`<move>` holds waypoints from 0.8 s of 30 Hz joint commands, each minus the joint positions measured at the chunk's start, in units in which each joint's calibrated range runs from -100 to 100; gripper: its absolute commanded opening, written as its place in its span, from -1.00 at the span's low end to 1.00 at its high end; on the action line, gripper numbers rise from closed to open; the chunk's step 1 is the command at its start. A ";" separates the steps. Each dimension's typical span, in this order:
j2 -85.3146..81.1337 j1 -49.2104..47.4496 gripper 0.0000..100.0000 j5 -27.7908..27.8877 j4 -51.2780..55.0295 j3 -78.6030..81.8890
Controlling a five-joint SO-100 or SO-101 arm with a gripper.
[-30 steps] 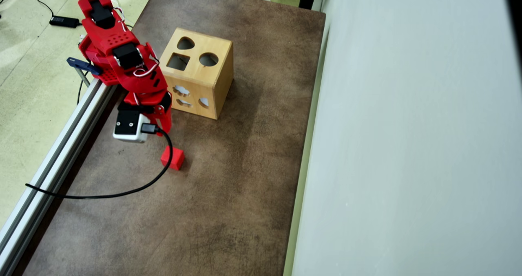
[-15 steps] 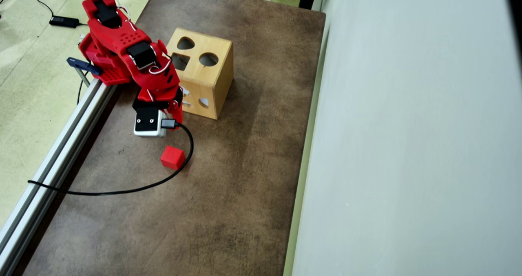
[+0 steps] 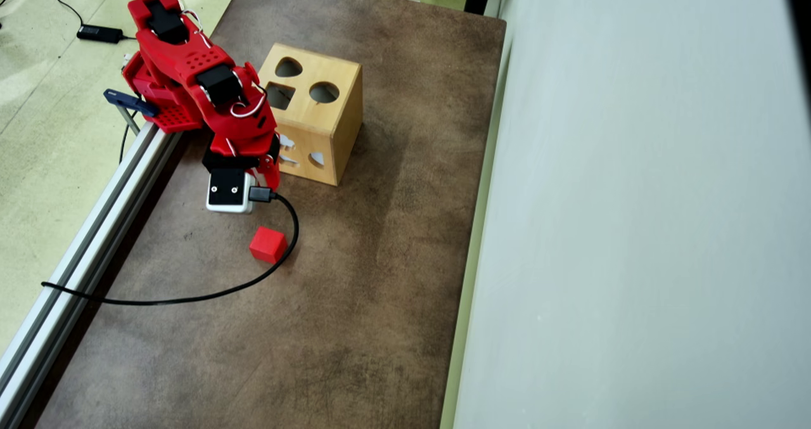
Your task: Pick and place the red cube on the square hole
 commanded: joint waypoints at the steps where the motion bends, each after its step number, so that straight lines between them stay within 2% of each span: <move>1: -1.12 1.89 -0.35 0.05 0.39 -2.10; 6: -1.12 2.71 -0.23 0.10 0.39 -2.19; 24: 2.45 3.60 -0.23 -0.83 0.47 -1.66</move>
